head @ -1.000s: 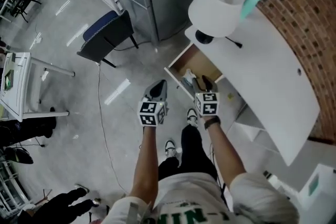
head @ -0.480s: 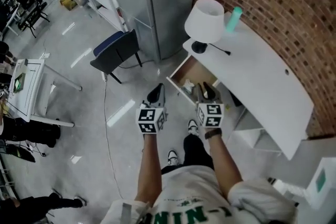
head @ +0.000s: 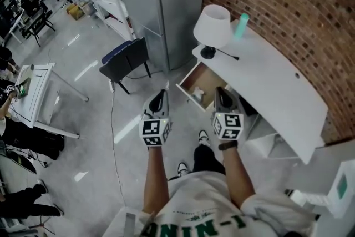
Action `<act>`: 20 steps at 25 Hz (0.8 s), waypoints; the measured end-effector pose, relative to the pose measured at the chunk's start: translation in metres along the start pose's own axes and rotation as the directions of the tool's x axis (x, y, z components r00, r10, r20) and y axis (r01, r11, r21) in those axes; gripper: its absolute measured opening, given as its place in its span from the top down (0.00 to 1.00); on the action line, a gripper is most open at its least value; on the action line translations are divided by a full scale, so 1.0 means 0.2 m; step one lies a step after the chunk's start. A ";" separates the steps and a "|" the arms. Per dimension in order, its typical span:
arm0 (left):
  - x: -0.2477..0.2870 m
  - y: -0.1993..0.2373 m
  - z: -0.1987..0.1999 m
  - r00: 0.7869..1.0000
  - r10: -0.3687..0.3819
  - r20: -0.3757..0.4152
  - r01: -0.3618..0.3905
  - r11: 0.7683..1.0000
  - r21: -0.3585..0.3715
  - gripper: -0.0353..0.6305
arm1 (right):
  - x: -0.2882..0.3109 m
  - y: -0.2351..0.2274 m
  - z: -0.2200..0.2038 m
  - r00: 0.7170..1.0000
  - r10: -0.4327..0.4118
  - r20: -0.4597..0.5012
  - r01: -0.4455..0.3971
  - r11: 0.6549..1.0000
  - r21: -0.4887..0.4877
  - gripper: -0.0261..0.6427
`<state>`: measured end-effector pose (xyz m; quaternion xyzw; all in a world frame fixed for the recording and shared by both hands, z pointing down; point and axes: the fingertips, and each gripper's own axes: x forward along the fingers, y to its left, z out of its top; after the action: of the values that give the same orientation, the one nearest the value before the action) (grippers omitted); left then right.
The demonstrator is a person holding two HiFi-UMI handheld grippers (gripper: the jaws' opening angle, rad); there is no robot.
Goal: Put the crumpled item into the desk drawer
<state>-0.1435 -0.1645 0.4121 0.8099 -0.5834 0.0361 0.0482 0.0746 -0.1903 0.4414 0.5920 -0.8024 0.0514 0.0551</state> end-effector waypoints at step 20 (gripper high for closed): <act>-0.09 -0.05 0.11 0.998 -0.018 0.054 0.016 0.999 0.052 0.95 | -0.16 0.07 0.22 0.997 0.001 0.080 0.002 0.999 -0.037 0.95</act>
<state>-0.1408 -0.1465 0.3874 0.8166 -0.5764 0.0286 0.0119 0.0692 -0.1620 0.3935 0.5926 -0.8047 0.0126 0.0338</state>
